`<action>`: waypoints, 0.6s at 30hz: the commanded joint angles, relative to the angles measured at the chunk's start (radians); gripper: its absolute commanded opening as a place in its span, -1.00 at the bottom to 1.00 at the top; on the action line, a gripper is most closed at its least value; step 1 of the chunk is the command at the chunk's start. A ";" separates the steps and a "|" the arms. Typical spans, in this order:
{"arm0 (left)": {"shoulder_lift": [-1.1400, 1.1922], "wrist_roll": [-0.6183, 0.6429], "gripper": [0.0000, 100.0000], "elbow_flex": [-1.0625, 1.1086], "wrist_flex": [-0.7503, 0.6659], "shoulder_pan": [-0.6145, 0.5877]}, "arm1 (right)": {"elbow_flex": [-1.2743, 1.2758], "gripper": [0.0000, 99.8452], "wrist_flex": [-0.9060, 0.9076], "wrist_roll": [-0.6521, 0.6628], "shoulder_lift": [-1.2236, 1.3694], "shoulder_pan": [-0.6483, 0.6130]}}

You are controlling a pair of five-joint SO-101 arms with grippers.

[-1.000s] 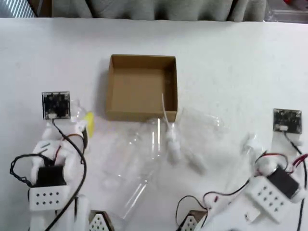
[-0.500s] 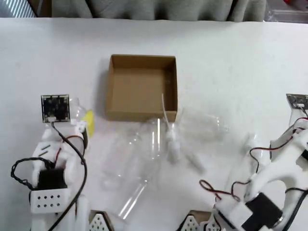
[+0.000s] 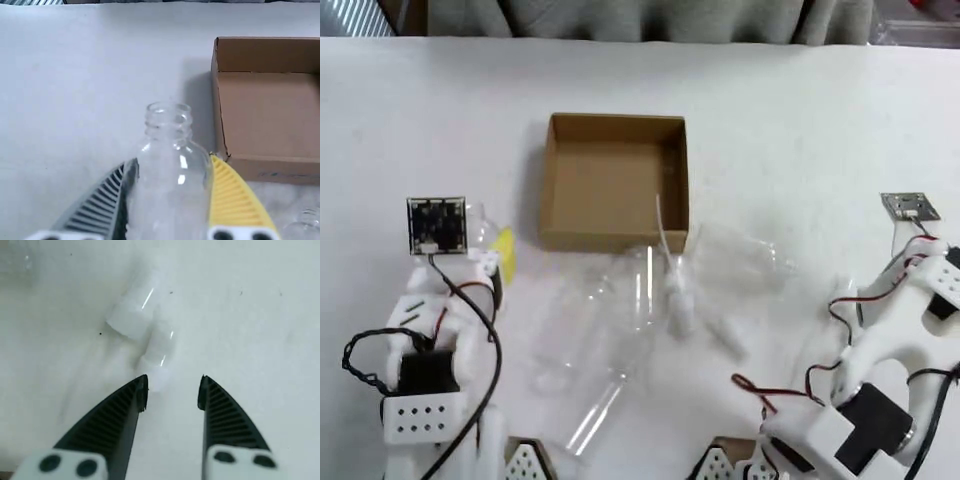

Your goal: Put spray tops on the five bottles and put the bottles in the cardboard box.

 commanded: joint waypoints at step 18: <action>-0.021 -0.021 -0.96 -0.003 -0.025 -0.008 | 0.175 -0.71 -0.176 -0.046 -0.005 -0.012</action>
